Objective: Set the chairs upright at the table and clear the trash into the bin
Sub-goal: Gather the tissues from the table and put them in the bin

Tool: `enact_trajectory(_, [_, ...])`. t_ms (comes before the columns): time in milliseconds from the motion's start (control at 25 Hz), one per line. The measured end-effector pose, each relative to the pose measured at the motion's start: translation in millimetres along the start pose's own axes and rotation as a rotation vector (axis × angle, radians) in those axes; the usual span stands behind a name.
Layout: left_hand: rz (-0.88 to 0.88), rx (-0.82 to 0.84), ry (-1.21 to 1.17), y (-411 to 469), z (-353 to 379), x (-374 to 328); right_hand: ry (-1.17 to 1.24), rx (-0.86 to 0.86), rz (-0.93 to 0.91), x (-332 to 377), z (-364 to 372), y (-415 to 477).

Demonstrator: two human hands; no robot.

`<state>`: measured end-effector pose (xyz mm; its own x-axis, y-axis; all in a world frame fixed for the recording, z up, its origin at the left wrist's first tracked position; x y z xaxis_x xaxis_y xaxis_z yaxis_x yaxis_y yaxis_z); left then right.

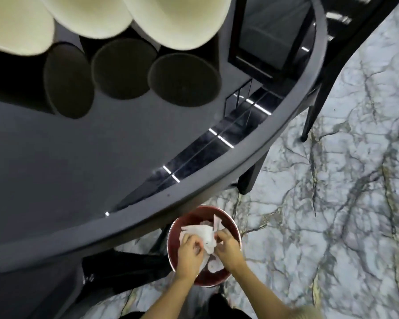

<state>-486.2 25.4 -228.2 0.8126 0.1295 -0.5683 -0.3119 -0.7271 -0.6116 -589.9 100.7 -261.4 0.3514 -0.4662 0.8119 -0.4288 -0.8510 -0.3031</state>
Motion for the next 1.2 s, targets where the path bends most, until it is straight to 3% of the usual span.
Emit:
enact_trajectory(80, [0.01, 0.126, 0.119, 7, 12, 7, -0.095, 0.231, -0.014, -11, 11, 5])
enact_trajectory(160, [0.036, 0.177, 0.214, -2, 10, 6, -0.199, 0.344, 0.012, -9, 3, -4])
enact_trajectory(640, [0.187, 0.166, 0.144, -202, -131, -83, -0.067, 0.102, -0.076, 232, -125, -126])
enact_trajectory(720, [0.228, 0.068, 0.113, -225, -149, -85, -0.053, 0.07, -0.11, 268, -138, -144])
enact_trajectory(1000, [0.212, 0.095, 0.054, -286, -208, -111, -0.007, -0.04, -0.286, 334, -158, -175])
enact_trajectory(1200, [0.329, 0.06, 0.083, -292, -239, -142, -0.005, -0.087, -0.357, 365, -161, -171])
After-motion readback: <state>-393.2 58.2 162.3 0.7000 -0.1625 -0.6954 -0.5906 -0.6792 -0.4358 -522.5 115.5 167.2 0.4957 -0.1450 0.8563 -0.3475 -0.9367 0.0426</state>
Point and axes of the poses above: each hand's wrist, its own y-axis towards the middle knuckle, its own z-axis out of the palm, x = y × z, the point moved 6 cm from there along y, towards the middle knuckle, and after that the axes turned 15 degrees about -z, right-handed, at the moved point
